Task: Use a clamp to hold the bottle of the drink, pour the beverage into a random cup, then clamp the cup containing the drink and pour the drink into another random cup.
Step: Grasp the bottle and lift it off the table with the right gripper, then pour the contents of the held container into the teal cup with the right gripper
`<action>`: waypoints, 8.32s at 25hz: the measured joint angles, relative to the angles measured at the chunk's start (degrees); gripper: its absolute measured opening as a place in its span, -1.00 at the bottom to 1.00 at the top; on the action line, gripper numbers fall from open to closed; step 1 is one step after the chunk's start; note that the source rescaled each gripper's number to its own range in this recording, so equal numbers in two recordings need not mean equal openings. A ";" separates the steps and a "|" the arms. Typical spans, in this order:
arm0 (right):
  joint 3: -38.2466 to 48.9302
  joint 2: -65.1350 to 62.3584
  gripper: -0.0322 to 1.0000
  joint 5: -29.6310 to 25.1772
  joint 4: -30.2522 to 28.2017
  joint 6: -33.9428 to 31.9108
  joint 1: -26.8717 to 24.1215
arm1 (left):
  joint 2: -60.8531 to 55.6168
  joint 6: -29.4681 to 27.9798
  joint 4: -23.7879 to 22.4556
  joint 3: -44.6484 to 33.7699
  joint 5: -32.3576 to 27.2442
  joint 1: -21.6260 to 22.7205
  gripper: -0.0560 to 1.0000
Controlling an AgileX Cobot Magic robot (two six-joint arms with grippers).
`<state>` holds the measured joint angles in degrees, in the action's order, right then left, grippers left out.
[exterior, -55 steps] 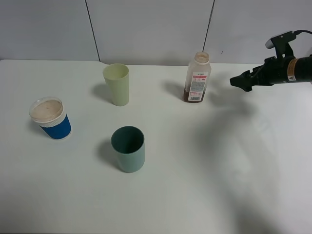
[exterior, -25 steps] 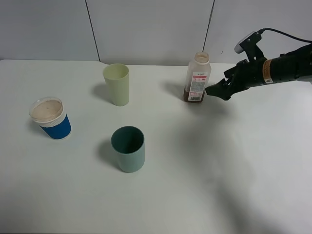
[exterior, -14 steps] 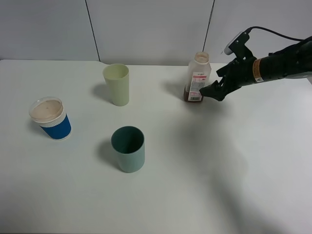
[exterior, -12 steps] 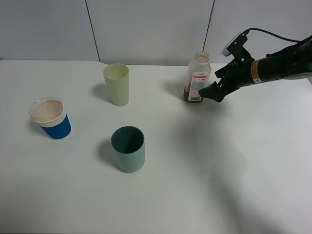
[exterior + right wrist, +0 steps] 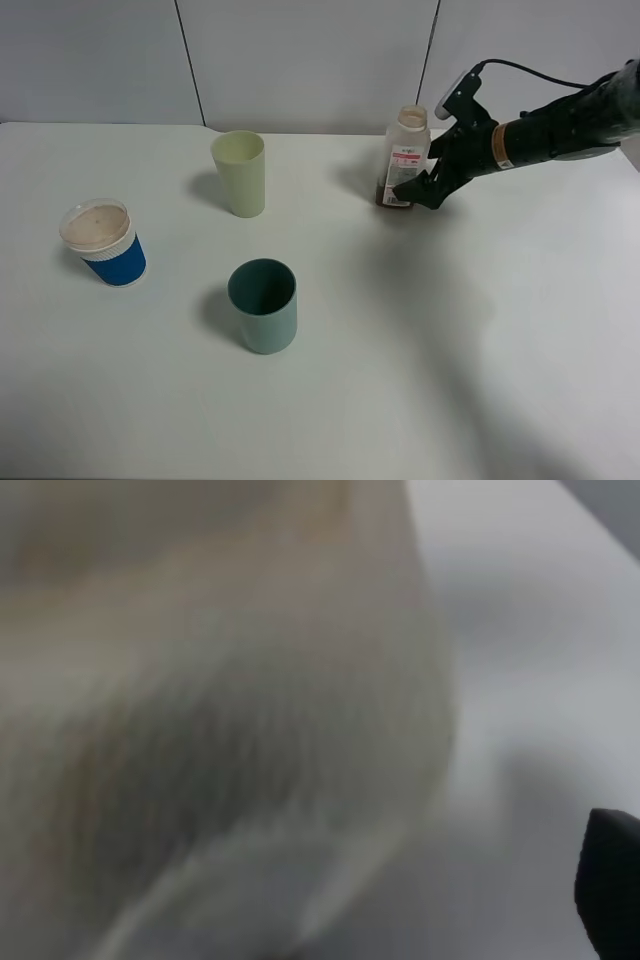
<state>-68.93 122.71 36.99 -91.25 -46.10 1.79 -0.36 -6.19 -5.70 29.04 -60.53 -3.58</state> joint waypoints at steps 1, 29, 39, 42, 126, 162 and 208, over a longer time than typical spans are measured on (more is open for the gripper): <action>-1.26 0.91 0.93 0.14 -0.27 0.00 0.63 | 0.00 0.00 0.00 0.00 0.00 0.00 1.00; -2.70 4.81 -0.11 7.26 3.79 0.07 4.41 | 0.00 0.00 0.00 0.00 0.00 0.00 1.00; -2.71 4.89 -0.85 6.86 4.10 0.15 4.60 | 0.00 0.00 0.00 0.00 0.00 0.00 1.00; -2.71 4.89 -0.85 6.86 4.28 0.15 4.60 | 0.00 0.00 0.00 0.00 0.00 0.00 1.00; 14.17 -22.64 -0.91 -22.71 10.74 -5.28 32.92 | 0.00 0.06 0.00 -0.04 0.00 0.00 1.00; 22.15 -30.80 -0.91 -37.37 18.51 12.48 39.60 | 0.00 0.06 0.00 -0.04 0.00 0.00 1.00; 22.15 -30.80 -0.91 -54.66 30.51 54.90 47.93 | 0.00 0.06 0.00 -0.04 0.00 0.00 1.00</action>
<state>-46.78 91.91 -17.67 -60.74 8.80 49.71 -0.36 -6.12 -5.70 29.00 -60.53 -3.58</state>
